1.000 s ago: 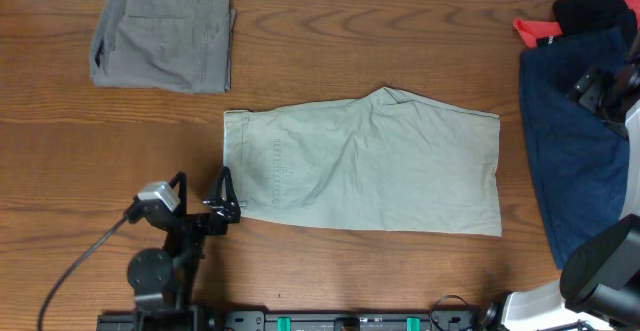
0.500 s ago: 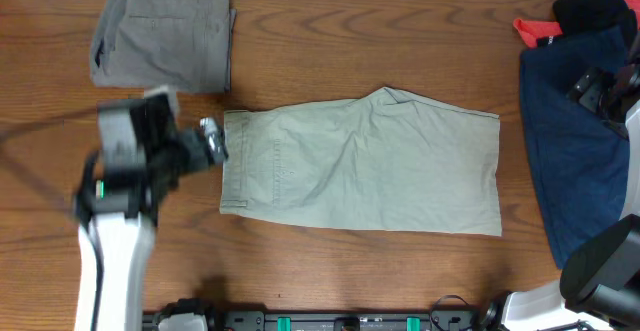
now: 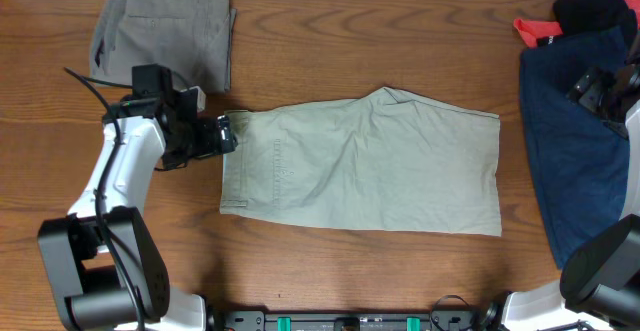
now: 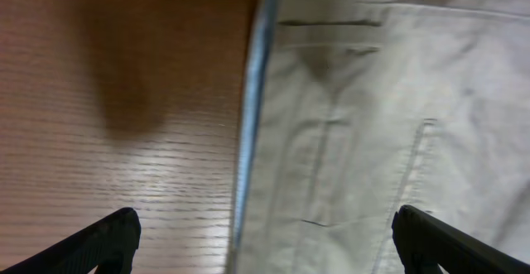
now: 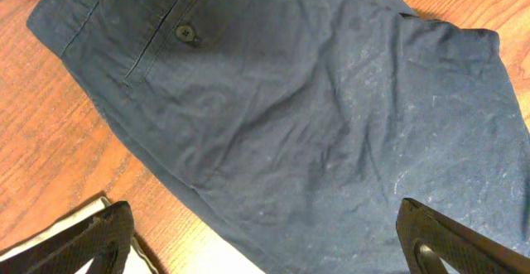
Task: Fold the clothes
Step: 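Reach the left gripper to the shorts' left edge and grasp it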
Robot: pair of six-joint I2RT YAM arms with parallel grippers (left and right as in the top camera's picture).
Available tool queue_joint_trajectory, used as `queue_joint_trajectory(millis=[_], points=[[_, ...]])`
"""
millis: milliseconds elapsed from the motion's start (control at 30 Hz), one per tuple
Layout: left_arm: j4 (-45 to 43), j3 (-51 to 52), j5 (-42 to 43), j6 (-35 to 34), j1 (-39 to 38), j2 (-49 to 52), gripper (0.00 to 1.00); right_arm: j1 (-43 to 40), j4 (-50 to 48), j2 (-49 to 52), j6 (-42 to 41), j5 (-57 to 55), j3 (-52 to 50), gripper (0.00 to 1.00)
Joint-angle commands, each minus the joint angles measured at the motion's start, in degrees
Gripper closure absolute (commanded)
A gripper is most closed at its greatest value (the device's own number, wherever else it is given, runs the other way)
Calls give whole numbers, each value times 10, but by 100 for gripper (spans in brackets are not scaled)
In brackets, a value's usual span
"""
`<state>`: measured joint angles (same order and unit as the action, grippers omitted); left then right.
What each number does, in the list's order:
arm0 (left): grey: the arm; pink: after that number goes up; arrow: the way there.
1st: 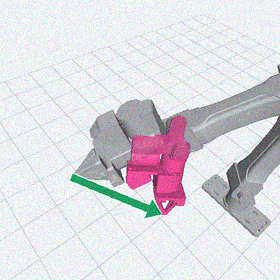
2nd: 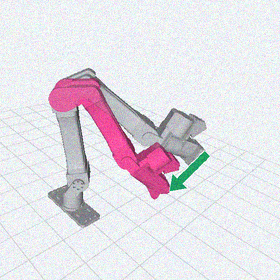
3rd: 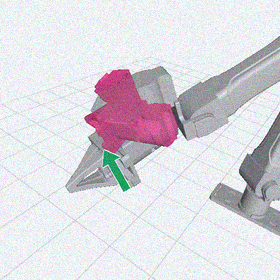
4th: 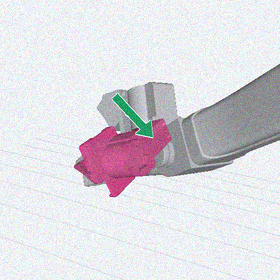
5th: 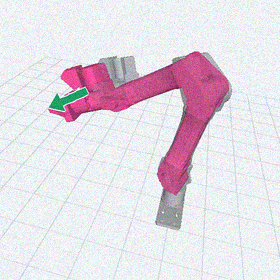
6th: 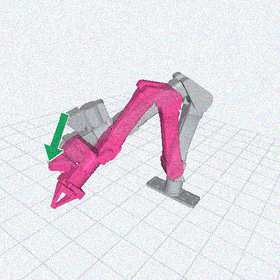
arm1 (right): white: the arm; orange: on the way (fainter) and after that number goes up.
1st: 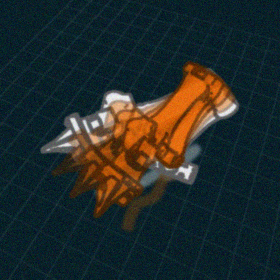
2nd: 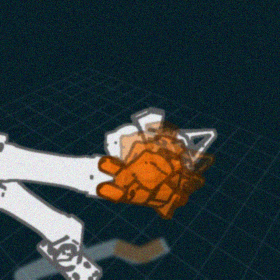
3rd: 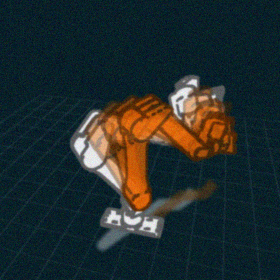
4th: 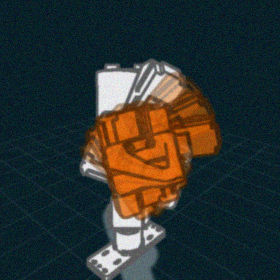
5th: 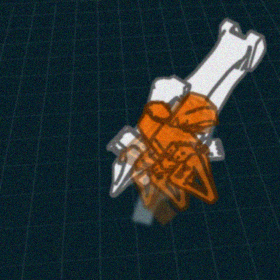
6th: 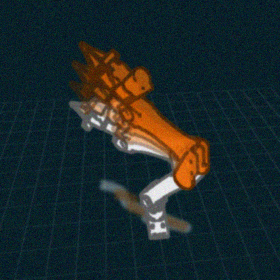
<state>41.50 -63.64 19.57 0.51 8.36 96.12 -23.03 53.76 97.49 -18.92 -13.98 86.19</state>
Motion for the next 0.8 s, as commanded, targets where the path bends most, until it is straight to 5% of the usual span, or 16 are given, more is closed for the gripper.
queue_joint_trajectory(millis=[0, 233, 767], points=[[0, -12, 11, 36, 19, 14, 2, -6, 0, 4, -8, -8, 7, 1], [6, -12, 165, 89, 51, 63, 2, -6, 0, 4, -8, -8, 7, 1], [18, -3, 124, 102, 45, 101, 2, -6, 0, 4, -8, -8, 7, 1]])
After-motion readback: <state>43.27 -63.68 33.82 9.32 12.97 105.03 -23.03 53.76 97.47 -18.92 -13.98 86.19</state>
